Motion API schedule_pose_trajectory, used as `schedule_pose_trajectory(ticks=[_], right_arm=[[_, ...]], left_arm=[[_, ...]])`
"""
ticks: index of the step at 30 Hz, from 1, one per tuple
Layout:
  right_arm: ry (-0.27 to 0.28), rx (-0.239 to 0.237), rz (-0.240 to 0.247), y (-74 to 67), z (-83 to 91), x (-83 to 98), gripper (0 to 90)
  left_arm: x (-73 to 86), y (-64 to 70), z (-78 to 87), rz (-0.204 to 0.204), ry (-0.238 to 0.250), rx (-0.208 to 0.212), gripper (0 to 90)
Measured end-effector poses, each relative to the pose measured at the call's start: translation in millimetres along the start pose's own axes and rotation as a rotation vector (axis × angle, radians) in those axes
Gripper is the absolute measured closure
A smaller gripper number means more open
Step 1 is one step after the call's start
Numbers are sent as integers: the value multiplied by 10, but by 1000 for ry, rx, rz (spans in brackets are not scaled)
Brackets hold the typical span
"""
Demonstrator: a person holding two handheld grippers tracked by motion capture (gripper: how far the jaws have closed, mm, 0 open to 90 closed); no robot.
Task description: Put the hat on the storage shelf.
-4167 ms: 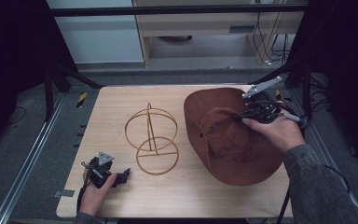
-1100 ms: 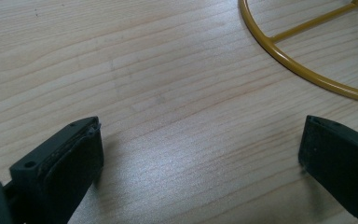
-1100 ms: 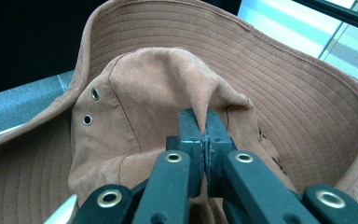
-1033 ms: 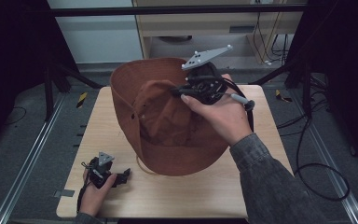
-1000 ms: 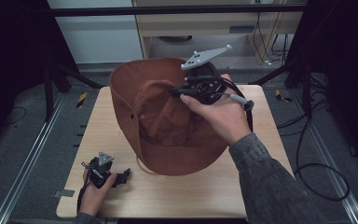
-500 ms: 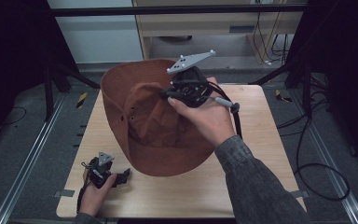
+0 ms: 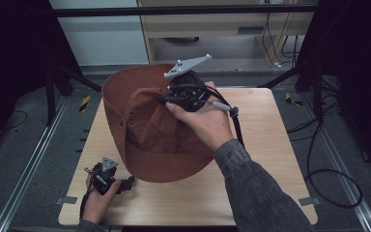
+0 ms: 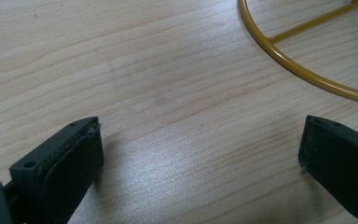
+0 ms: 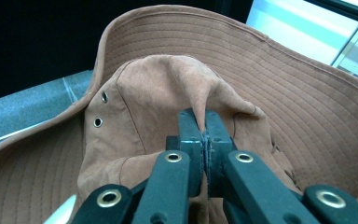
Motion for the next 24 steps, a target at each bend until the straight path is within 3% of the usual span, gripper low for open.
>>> schedule_pose_trajectory(ticks=[24], right_arm=[[-61, -12, 14, 7, -313, 128, 889]], left_arm=[[-6, 6, -8, -1, 5, 3, 0]])
Point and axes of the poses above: each handheld gripper's, and its own axes: z roughly backward along the jaws, x roughly out of its underside, y roughly to its right, the point moved 7 cm from there along -z, roughly forward along the jaws, and after that the axes turned 5 degrees about y, right-handed, at the moved point
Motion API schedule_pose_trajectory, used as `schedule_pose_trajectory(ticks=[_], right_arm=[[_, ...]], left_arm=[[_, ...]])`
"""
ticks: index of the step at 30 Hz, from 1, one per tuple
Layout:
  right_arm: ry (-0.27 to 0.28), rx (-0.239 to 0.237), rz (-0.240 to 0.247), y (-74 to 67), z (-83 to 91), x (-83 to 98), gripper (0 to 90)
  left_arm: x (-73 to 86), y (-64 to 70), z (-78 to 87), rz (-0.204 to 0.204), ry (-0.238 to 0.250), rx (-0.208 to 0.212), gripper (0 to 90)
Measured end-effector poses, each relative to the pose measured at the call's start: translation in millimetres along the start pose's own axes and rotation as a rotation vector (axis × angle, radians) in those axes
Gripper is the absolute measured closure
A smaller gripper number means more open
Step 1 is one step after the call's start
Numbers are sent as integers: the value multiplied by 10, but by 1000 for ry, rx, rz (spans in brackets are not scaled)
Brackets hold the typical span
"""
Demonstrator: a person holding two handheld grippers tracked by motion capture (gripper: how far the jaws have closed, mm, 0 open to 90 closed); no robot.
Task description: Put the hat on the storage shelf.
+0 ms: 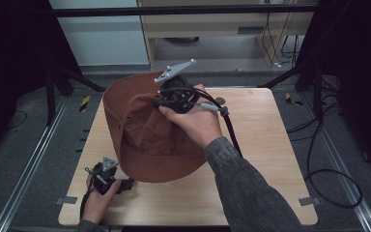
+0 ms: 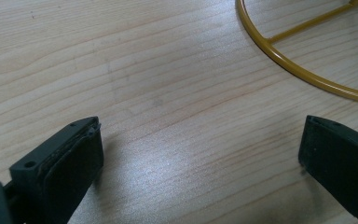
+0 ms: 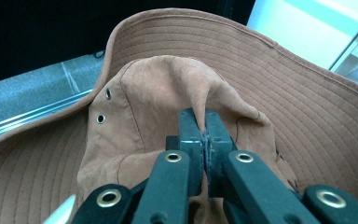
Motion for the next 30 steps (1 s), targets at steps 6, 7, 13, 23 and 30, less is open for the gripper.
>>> schedule_pose_trajectory(ticks=[6, 7, 13, 23, 30], right_arm=[[-18, 1, 9, -6, -45, 35, 887], [-19, 1, 9, -5, -55, 44, 887], [-27, -2, 2, 1, -87, 63, 884], [-30, -8, -2, -11, -113, 113, 874], [-33, -13, -3, -31, -96, 153, 863]], left_arm=[[1, 0, 2, -3, -2, 2, 0], [2, 2, 2, -3, -3, 3, 0], [2, 5, 3, -3, -4, 3, 0], [2, 6, 4, -4, -4, 3, 0], [3, 11, 5, -4, -4, 4, 0]])
Point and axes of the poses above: each handheld gripper's, and its own axes: z roughly backward along the jaws, x roughly out of its underside, y roughly to its right, the point moved 7 cm from there along -z, roughly forward along the jaws, and after that the axes turned 5 degrees about y, right-handed, at the moved point
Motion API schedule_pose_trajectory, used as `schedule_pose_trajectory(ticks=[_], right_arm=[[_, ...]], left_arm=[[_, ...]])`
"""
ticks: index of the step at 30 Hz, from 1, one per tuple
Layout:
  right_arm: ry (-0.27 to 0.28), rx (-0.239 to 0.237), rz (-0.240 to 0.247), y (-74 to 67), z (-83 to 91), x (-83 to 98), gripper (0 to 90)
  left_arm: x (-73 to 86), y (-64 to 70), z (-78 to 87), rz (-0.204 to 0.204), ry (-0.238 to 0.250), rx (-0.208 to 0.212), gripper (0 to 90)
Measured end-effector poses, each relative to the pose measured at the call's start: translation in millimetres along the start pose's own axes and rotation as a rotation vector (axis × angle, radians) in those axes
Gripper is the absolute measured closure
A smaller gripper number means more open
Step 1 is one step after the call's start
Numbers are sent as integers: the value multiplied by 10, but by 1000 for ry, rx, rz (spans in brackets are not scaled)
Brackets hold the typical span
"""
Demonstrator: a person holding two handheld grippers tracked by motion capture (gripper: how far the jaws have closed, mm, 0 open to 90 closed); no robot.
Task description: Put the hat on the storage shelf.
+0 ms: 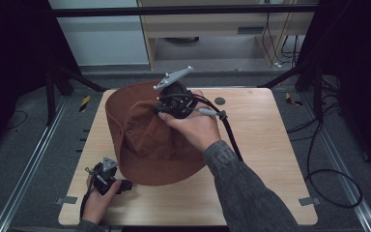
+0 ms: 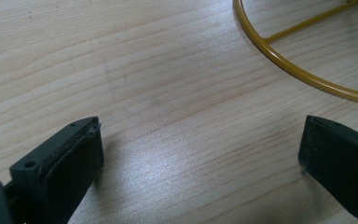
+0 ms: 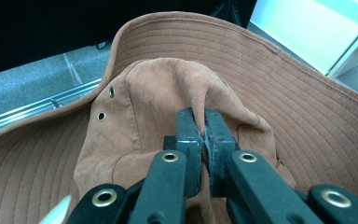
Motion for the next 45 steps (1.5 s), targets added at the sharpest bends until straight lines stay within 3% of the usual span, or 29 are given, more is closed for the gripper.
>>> schedule_pose_trajectory(ticks=[12, 26, 34, 38, 42, 45], right_arm=[[-2, 1, -10, 7, -15, 8, 773], [-8, 18, -28, 36, 0, 23, 570], [3, 40, -29, 28, 76, 3, 347], [-23, 57, -30, 36, 151, 29, 206], [-49, 77, -26, 76, 265, 76, 120], [-37, 85, -21, 117, 376, 88, 98]], left_arm=[[0, 3, 0, 0, 0, 0, 0], [0, 3, 2, 2, -1, 2, 0], [0, 3, 0, 1, 0, 0, 0], [-1, 3, -3, 0, 1, 2, 0], [-6, 2, -8, -3, 2, 5, 0], [-9, 2, -11, -2, 2, 4, 0]])
Point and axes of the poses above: each handheld gripper's, and its own axes: z roughly backward along the jaws, x roughly out of its underside, y roughly to its right, the point moved 7 cm from there along -z, roughly forward along the jaws, and after that the axes turned 5 degrees about y, right-handed, at the moved point
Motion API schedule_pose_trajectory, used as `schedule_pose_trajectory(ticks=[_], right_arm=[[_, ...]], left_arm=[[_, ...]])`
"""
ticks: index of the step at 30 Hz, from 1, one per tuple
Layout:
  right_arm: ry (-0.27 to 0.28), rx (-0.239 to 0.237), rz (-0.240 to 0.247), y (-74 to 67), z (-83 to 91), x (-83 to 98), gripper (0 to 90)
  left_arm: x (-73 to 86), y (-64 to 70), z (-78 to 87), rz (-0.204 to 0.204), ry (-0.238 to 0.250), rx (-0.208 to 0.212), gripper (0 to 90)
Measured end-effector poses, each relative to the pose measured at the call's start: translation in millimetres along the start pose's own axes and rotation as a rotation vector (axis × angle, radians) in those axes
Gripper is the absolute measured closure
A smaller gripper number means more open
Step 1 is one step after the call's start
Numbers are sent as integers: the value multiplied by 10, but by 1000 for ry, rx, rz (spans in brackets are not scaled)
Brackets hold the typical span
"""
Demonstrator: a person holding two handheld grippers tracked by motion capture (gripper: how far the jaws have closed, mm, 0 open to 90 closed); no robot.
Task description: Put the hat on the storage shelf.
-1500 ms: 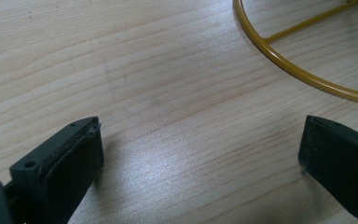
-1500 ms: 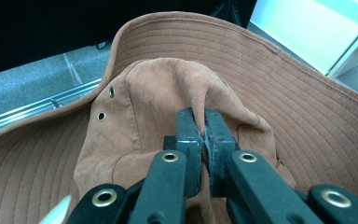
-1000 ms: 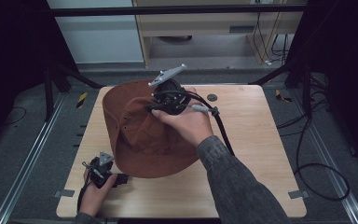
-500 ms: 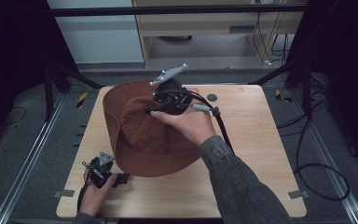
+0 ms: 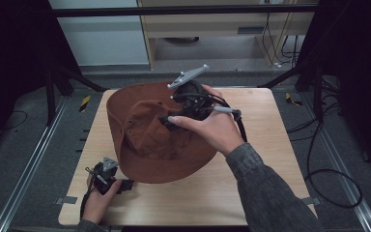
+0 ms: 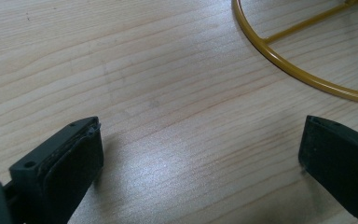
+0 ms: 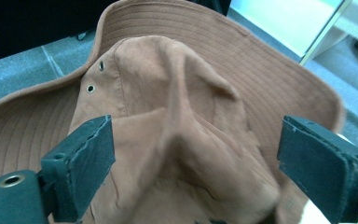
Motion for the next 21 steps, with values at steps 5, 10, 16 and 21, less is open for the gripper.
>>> schedule_pose_trajectory(ticks=[5, 10, 16, 21], right_arm=[[32, 33, -16, 127, 214, 80, 72], [47, 67, -41, 268, 372, 239, 63], [57, 91, -86, 383, 503, 445, 63], [62, 109, -111, 441, 587, 573, 63]], left_arm=[[-2, 1, -3, -1, -1, 0, 0], [-2, 3, -2, 1, 0, -3, 0], [1, 7, 1, 2, 3, -2, 0], [2, 9, 2, 3, 2, -3, 0]])
Point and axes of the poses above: each handheld gripper's, and its own axes: z roughly backward along the jaws, x roughly out of its underside, y roughly to its right, the point moved 7 cm from there along -z, roughly forward along the jaws, and after that the axes turned 5 degrees about y, right-handed, at the moved point
